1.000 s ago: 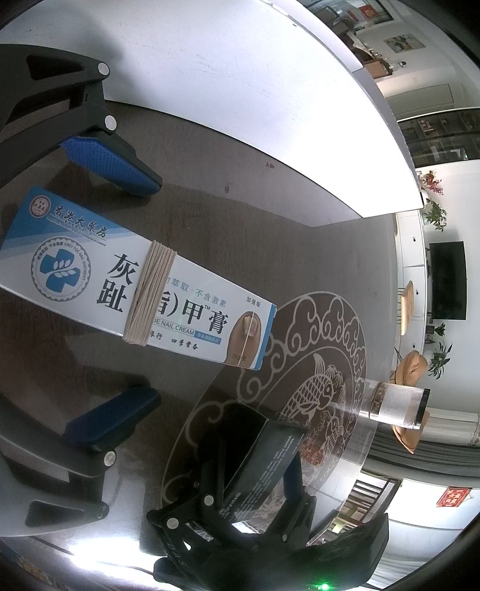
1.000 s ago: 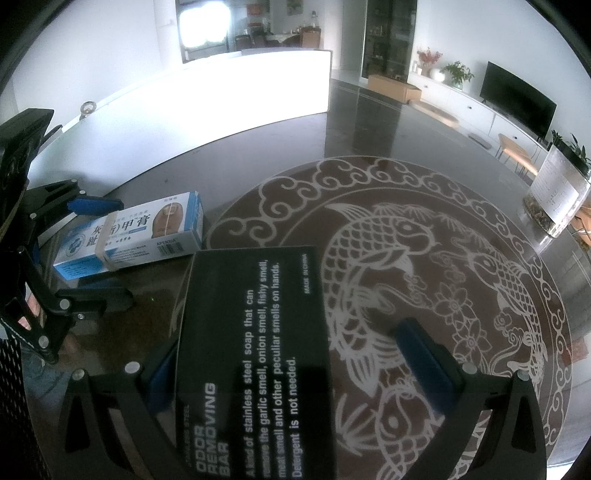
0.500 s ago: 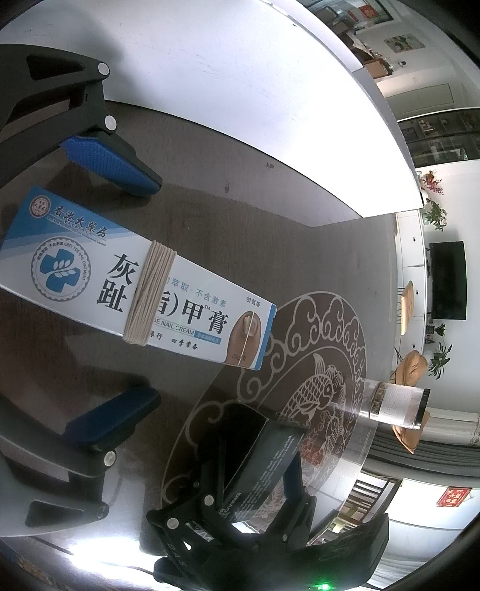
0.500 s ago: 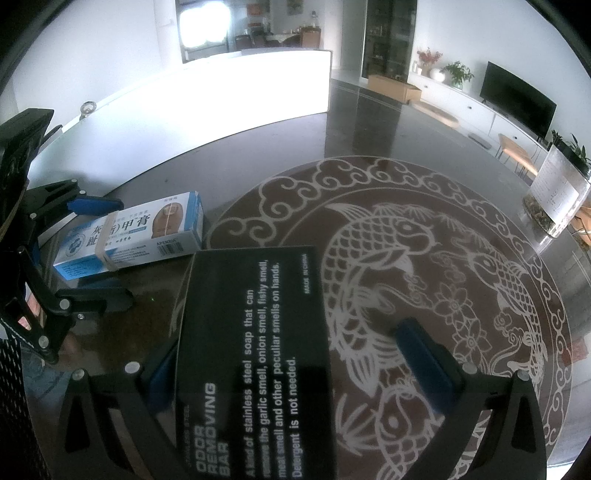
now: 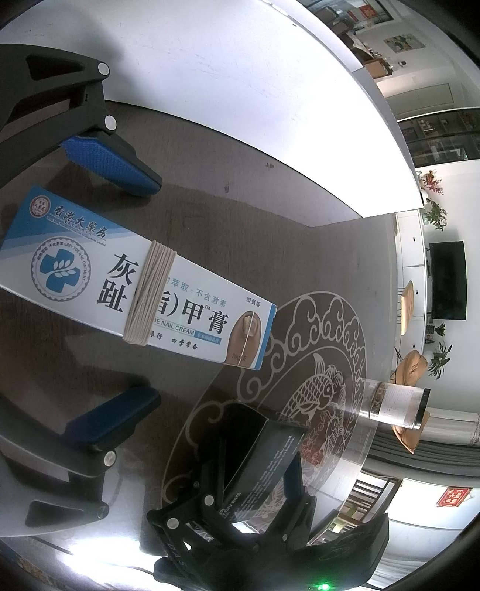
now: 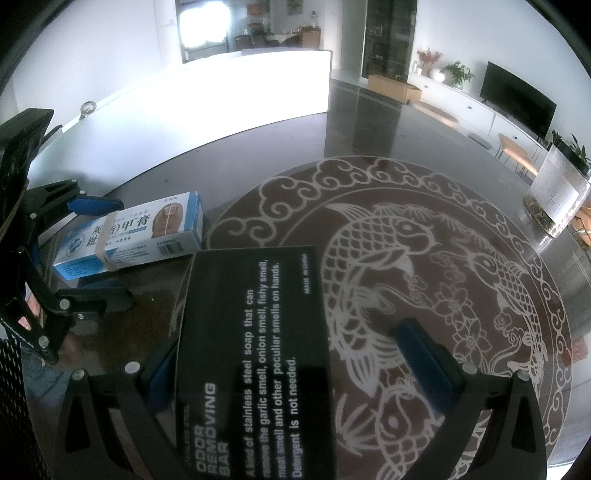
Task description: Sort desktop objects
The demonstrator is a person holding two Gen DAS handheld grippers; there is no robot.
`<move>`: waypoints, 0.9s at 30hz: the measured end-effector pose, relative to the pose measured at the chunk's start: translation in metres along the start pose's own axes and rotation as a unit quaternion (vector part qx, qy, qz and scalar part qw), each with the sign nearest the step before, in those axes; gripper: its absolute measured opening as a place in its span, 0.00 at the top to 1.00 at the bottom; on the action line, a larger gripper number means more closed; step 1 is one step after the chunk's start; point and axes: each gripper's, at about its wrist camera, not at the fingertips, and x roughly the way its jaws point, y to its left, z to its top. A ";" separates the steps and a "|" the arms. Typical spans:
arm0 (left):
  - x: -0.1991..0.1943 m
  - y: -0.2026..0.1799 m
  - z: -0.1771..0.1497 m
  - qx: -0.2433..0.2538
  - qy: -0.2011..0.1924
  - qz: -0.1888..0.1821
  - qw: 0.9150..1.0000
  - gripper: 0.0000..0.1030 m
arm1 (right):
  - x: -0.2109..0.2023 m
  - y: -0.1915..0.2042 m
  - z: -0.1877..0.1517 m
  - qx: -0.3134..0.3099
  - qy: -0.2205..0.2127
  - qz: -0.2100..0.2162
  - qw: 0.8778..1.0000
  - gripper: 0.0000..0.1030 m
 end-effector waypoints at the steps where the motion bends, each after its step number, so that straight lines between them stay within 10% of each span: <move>1: 0.000 0.000 0.000 0.000 0.000 0.000 1.000 0.00 | 0.000 0.000 0.000 0.000 0.000 0.000 1.000 0.00; 27: 0.000 0.000 0.000 0.000 0.000 0.000 1.000 0.00 | 0.004 0.000 0.000 0.000 0.000 0.000 1.000 0.00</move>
